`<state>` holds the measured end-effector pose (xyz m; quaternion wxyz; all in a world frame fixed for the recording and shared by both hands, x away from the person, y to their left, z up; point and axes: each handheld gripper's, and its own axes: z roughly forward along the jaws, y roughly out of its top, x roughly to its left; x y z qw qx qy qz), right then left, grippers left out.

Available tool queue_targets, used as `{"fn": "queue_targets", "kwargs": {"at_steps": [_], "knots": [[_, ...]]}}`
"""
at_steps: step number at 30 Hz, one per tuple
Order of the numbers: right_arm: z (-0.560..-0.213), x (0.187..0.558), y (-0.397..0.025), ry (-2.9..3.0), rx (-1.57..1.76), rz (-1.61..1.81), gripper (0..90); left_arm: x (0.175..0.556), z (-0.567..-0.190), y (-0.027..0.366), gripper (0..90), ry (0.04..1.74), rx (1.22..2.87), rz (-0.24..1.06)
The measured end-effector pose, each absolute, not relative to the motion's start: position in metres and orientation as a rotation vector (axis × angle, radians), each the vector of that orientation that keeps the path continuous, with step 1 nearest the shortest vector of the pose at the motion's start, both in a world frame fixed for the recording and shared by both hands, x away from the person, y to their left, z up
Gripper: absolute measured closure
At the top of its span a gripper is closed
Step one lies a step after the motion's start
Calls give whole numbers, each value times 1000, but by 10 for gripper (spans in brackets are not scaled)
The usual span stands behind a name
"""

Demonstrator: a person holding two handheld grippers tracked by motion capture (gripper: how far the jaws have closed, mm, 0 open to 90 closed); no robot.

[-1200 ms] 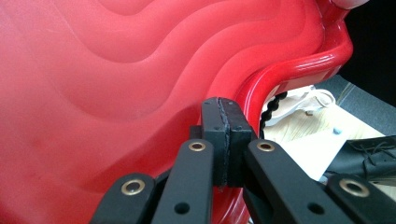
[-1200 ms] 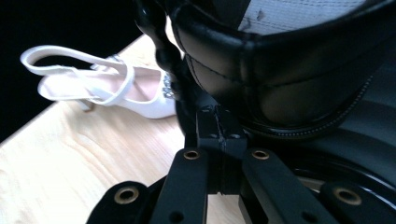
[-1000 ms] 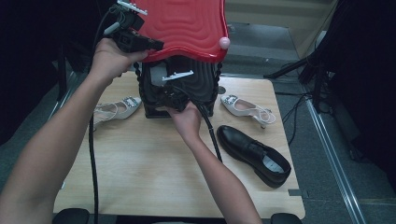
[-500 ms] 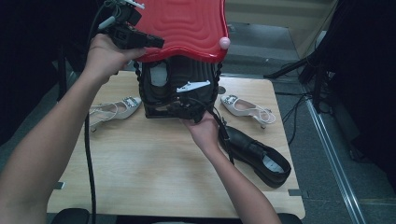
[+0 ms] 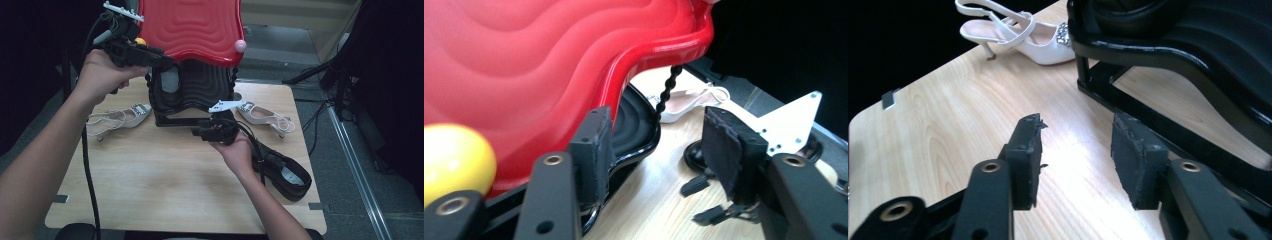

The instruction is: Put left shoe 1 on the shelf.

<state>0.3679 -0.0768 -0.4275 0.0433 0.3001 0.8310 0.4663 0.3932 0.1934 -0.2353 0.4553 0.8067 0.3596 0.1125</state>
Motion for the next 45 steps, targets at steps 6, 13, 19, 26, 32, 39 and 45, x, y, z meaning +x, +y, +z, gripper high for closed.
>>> {"fn": "queue_targets", "kwargs": {"at_steps": [6,13,19,26,32,39,45], "knots": [[-427,358,-92,2546,909,1451,549,379,-252,196,452,896,2011,276],[-431,349,-108,2527,916,1450,547,366,-276,198,445,867,2015,257],[-437,345,-119,2520,954,1455,547,356,-299,197,439,852,2021,265],[-445,340,-131,2531,1000,1407,548,342,-329,196,439,853,2008,219],[-454,335,-138,2545,1015,1386,550,338,-355,195,438,880,2025,177],[-458,331,-145,2551,1010,1363,550,335,-383,193,438,910,2035,157],[-463,326,-151,2552,1019,1346,554,328,-405,194,434,915,2020,137]]}}
